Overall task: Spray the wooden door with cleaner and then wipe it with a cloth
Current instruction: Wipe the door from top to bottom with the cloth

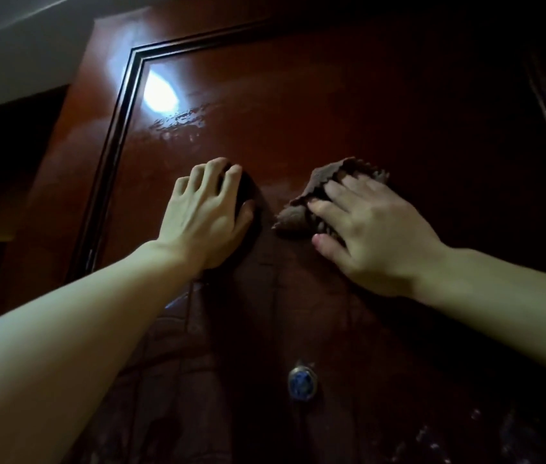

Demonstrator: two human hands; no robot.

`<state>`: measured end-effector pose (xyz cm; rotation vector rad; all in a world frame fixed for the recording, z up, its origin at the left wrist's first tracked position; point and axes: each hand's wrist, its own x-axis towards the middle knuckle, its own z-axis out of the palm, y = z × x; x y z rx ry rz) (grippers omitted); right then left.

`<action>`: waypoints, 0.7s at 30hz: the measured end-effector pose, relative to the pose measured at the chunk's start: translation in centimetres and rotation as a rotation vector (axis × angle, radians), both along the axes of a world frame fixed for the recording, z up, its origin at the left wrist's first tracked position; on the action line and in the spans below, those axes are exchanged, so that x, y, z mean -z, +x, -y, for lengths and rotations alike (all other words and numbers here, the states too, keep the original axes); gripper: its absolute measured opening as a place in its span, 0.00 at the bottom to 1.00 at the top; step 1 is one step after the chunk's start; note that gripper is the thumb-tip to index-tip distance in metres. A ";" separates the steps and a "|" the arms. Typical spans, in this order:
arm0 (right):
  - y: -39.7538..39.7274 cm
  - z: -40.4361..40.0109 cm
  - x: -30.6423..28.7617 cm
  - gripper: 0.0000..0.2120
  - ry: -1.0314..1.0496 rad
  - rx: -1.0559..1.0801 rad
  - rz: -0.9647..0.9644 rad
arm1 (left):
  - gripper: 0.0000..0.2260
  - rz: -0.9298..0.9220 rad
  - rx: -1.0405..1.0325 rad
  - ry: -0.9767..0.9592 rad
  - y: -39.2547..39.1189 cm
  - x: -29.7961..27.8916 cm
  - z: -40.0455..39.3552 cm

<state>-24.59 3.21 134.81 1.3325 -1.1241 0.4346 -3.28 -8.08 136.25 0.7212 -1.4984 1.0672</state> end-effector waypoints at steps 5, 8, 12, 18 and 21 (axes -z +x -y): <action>1.7 0.5 -4.7 0.37 -0.140 0.030 0.225 | 0.29 0.009 0.040 -0.020 1.6 0.1 1.1; 3.8 1.9 -3.0 0.37 -0.128 0.040 0.201 | 0.30 0.011 0.036 -0.005 3.4 0.4 2.2; 5.6 3.5 0.9 0.36 -0.019 0.031 0.002 | 0.30 0.011 0.021 0.020 5.5 1.1 3.4; 6.7 3.4 -4.5 0.36 -0.120 0.062 0.206 | 0.30 0.051 0.008 0.009 8.1 1.1 4.4; 8.8 5.1 -2.7 0.37 -0.113 0.059 0.192 | 0.29 0.053 0.003 0.004 9.7 1.1 5.0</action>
